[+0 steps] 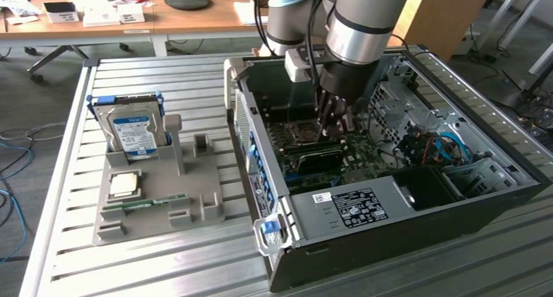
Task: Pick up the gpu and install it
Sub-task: 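Press down on the gpu until it lock into place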
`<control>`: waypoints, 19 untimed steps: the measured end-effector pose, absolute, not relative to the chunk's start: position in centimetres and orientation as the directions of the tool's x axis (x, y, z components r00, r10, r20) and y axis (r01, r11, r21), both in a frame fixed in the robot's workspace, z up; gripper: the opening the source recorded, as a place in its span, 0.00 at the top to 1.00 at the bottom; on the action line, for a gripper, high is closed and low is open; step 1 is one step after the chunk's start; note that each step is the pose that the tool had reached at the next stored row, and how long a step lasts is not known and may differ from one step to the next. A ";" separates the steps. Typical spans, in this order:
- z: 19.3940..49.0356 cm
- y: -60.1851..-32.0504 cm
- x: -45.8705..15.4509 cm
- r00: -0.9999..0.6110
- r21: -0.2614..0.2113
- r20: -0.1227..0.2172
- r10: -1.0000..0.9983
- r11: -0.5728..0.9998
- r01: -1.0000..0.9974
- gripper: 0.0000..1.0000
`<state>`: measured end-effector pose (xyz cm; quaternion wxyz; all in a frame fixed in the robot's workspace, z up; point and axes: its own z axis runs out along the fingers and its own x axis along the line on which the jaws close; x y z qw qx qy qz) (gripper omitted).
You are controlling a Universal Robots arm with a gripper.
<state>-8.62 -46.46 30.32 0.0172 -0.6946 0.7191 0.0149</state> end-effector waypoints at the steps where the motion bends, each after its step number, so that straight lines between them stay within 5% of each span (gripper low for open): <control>1: 30.3 -46.5 -8.6 -0.035 -0.002 -0.045 -0.998 0.035 -0.999 0.89; 19: 29.7 -46.5 -8.3 -0.035 -0.002 -0.045 -0.998 0.035 -0.999 0.89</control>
